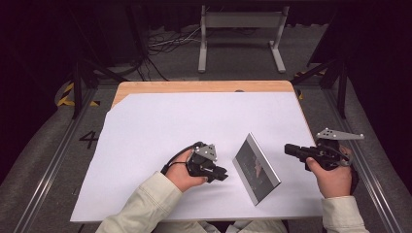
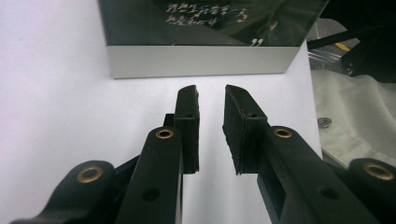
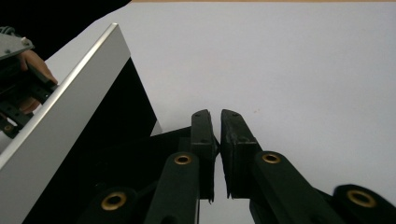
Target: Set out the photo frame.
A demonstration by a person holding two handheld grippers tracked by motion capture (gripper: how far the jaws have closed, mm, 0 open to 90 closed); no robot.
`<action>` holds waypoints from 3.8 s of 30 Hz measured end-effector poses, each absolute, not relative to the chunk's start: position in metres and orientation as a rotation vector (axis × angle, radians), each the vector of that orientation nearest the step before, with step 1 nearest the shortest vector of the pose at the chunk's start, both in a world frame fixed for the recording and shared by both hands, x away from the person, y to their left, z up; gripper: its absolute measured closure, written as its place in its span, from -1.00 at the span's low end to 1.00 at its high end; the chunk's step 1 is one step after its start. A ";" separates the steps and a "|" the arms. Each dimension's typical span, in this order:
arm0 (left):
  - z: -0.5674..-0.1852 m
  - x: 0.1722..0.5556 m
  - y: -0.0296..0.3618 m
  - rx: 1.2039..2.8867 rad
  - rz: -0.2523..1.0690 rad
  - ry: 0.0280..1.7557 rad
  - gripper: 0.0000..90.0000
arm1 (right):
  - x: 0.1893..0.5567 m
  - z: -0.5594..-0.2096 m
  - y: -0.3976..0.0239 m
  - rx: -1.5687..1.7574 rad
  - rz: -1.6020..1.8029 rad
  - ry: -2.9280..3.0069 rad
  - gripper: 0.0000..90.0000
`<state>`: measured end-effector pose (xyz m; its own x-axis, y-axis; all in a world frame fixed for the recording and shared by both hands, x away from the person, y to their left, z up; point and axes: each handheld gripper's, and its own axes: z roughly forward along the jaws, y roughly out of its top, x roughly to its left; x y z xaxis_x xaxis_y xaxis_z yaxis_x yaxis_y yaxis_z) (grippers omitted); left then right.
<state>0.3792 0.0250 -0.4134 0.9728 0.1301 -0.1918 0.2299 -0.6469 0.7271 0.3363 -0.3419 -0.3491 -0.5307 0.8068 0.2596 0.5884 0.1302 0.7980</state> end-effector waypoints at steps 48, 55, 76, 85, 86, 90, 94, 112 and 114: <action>-0.408 0.392 0.051 2.247 -0.131 0.373 0.65 | 0.324 -0.288 -0.277 1.433 1.229 2.414 0.57; -0.409 0.393 0.052 2.244 -0.133 0.382 0.65 | 0.325 -0.293 -0.271 1.446 1.219 2.428 0.50; -0.408 0.395 0.056 2.236 -0.124 0.398 0.64 | 0.332 -0.315 -0.256 1.491 1.124 2.487 0.34; -0.409 0.395 0.056 2.236 -0.127 0.403 0.65 | 0.335 -0.322 -0.251 1.492 1.086 2.513 0.38; -0.409 0.395 0.056 2.235 -0.127 0.404 0.65 | 0.335 -0.323 -0.250 1.492 1.084 2.519 0.40; -0.409 0.395 0.056 2.234 -0.124 0.405 0.66 | 0.335 -0.322 -0.249 1.476 1.084 2.527 0.48; -0.409 0.395 0.056 2.235 -0.132 0.407 0.66 | 0.335 -0.321 -0.247 1.454 1.063 2.530 0.57; -0.409 0.395 0.057 2.234 -0.126 0.408 0.66 | 0.335 -0.319 -0.248 1.475 1.029 2.535 0.68; -0.409 0.395 0.057 2.235 -0.125 0.408 0.66 | 0.335 -0.319 -0.249 1.472 1.020 2.535 0.73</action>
